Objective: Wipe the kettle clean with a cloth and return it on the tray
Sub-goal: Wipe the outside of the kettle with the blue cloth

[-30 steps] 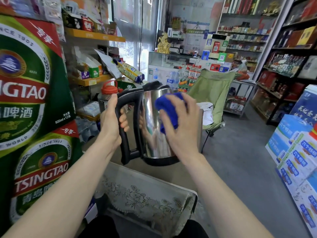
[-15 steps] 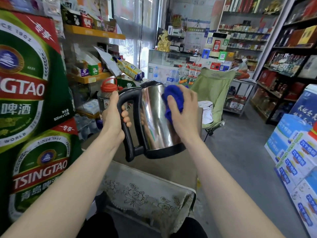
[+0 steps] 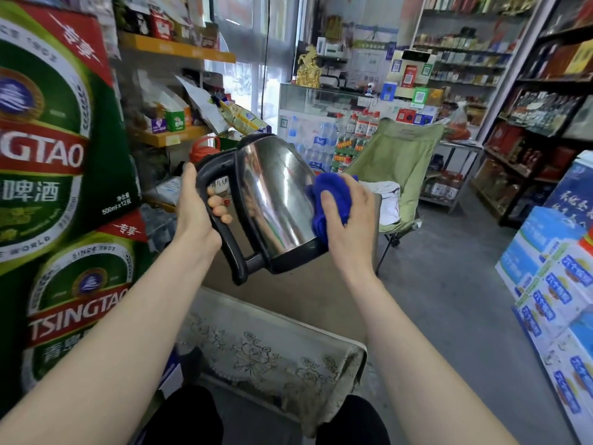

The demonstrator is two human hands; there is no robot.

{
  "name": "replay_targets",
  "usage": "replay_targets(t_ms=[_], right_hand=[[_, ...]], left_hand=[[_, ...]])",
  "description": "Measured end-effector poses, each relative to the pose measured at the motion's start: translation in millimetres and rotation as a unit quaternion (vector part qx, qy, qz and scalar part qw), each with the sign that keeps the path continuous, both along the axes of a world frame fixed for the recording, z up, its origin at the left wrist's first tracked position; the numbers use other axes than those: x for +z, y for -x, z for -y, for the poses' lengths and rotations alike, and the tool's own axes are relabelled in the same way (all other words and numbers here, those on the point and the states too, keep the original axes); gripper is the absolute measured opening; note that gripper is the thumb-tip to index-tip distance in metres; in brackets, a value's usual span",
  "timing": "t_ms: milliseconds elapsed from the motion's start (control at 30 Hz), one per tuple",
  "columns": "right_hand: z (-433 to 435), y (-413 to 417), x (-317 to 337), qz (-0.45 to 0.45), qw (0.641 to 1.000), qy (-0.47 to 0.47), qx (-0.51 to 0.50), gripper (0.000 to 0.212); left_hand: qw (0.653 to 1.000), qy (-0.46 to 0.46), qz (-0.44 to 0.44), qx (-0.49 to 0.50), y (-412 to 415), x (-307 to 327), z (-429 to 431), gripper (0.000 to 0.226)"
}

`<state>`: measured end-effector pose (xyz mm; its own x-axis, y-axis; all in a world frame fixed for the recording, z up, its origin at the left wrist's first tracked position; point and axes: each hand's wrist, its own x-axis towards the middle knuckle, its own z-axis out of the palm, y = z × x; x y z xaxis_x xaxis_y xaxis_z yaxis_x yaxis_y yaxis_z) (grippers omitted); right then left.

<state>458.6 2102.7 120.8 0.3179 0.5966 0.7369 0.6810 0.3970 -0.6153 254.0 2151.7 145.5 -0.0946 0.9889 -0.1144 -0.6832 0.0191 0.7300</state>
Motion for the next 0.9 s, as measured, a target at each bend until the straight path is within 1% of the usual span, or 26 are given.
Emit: replay_targets(t_ms=[33,67,100,167,200,233,267,300,333,367,400,433,467,533,633,700,733,800,900], right_hand=[[3,6,-1,-0.01,1.0,0.005,-0.014,0.039],[9,14,-6,0.021,1.0,-0.007,-0.017,0.038],[14,23,-16,0.079,0.996,-0.028,-0.006,0.037],[22,36,-42,0.22,0.972,-0.074,0.034,0.035],[23,37,-51,0.257,0.961,-0.085,0.048,0.033],[22,35,-52,0.256,0.961,-0.092,0.048,0.033],[20,31,-49,0.215,0.971,-0.094,0.037,0.033],[18,27,-41,0.138,0.987,-0.082,0.018,0.033],[15,22,-32,0.042,0.998,-0.055,0.0,0.032],[9,12,-23,-0.05,0.998,-0.025,-0.005,0.03],[2,2,-16,-0.129,0.992,0.005,0.011,0.027],[-4,-8,-11,-0.183,0.982,0.039,0.03,0.024],[-6,-14,-8,-0.213,0.973,0.07,0.053,0.023],[-7,-18,-3,-0.228,0.964,0.099,0.093,0.019],[-9,-15,20,-0.196,0.969,0.056,0.14,0.02],[-15,-15,37,-0.163,0.977,0.037,0.136,0.02],[-18,-17,41,-0.166,0.975,0.04,0.139,0.019],[-23,-23,32,-0.211,0.963,0.082,0.146,0.019],[-21,-34,0,-0.257,0.941,0.189,0.108,0.015]], left_hand=[[1.0,0.0,0.004,0.005,0,0,0,0.053],[1.0,0.003,0.007,0.014,0,1,0,0.053],[1.0,0.006,0.013,0.025,-1,0,-1,0.053],[0.999,0.013,0.027,0.046,-4,-2,0,0.051],[0.998,0.012,0.029,0.05,-5,-3,0,0.051],[0.998,0.008,0.026,0.05,-5,-5,1,0.051],[0.999,0.003,0.021,0.047,-4,-7,1,0.051],[0.999,-0.002,0.015,0.039,-3,-10,1,0.052],[0.999,-0.007,0.009,0.03,0,-12,2,0.052],[1.0,-0.014,0.001,0.019,2,-14,3,0.053],[1.0,-0.023,-0.008,0.008,4,-16,4,0.053],[0.999,-0.033,-0.02,-0.003,6,-17,5,0.053],[0.999,-0.04,-0.031,-0.013,7,-19,5,0.053],[0.998,-0.041,-0.046,-0.032,6,-23,6,0.054],[0.995,-0.034,-0.068,-0.07,-2,-28,8,0.057],[0.993,-0.039,-0.079,-0.083,-8,-28,9,0.057],[0.993,-0.042,-0.077,-0.084,-9,-27,9,0.057],[0.994,-0.044,-0.066,-0.076,-8,-25,7,0.057],[0.996,-0.039,-0.061,-0.055,0,-21,4,0.058]])
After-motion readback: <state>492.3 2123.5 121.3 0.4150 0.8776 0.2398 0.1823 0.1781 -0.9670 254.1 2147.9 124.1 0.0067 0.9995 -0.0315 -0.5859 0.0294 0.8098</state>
